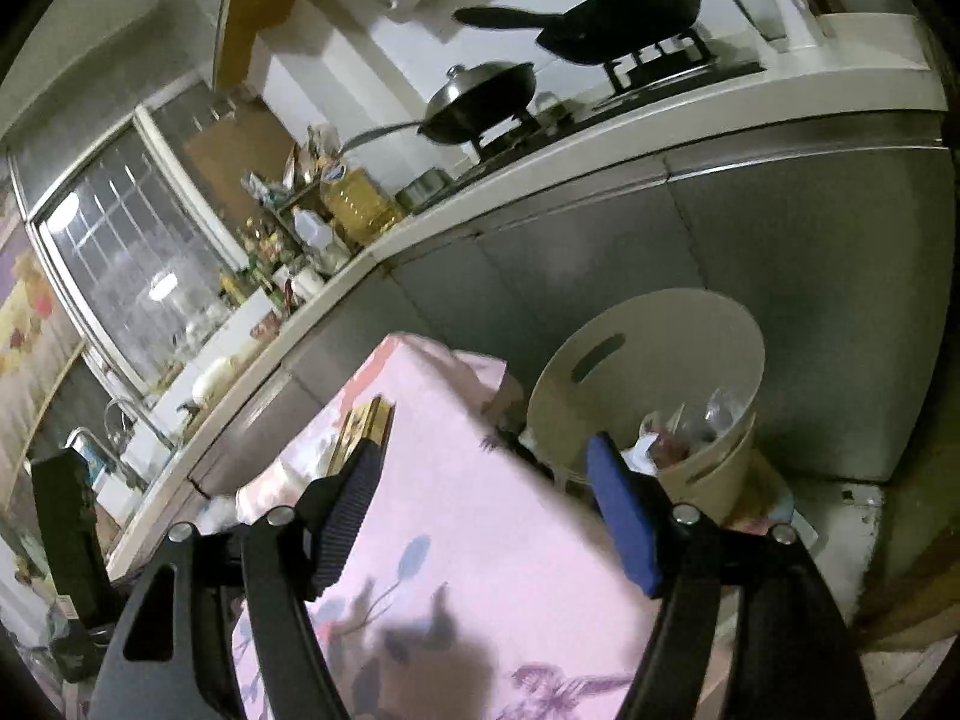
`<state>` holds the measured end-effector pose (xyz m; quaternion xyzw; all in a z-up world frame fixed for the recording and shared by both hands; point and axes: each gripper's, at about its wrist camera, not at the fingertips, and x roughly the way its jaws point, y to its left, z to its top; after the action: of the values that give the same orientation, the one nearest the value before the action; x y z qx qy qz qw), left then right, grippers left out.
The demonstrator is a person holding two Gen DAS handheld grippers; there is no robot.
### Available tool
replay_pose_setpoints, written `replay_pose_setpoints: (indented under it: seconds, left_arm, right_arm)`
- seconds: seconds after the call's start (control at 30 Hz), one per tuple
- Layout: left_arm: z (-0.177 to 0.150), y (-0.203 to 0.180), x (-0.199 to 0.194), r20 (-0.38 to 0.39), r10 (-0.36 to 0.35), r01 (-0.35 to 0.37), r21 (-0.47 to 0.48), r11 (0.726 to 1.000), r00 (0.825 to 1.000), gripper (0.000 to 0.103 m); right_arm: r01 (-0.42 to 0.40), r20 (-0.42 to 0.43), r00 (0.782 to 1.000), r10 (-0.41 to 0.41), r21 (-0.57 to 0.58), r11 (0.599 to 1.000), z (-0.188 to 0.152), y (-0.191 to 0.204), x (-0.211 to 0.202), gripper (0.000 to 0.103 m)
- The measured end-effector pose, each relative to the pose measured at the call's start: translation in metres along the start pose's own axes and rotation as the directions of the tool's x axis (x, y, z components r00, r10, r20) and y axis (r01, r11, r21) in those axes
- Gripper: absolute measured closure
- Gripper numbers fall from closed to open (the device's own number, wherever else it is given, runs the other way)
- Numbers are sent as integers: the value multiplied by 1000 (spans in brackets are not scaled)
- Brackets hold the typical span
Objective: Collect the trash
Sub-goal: 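Move both open tools back over the trash pile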
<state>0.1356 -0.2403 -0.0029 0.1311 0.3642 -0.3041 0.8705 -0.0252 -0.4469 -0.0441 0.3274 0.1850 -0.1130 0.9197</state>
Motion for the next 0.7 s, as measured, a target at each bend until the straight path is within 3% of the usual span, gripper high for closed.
replay_pose_setpoints:
  seconds: [0.1, 0.43, 0.63, 0.7]
  left_arm:
    - [-13, 21, -18, 26, 44, -43, -33, 999, 999, 33]
    - [-55, 82, -74, 106, 207, -194, -121, 973, 973, 13]
    - [-85, 124, -94, 99, 275, -252, -193, 948, 956, 10]
    - [-100, 144, -103, 95, 304, -276, -231, 933, 948, 10]
  right_arm:
    - [-15, -31, 999, 14, -40, 999, -12, 25, 3, 33]
    - [-90, -134, 988, 74, -116, 989, -56, 104, 17, 10]
    - [-155, -316, 942, 116, -100, 983, -95, 136, 40, 7]
    - [-164, -342, 932, 122, -98, 982, -99, 147, 40, 7]
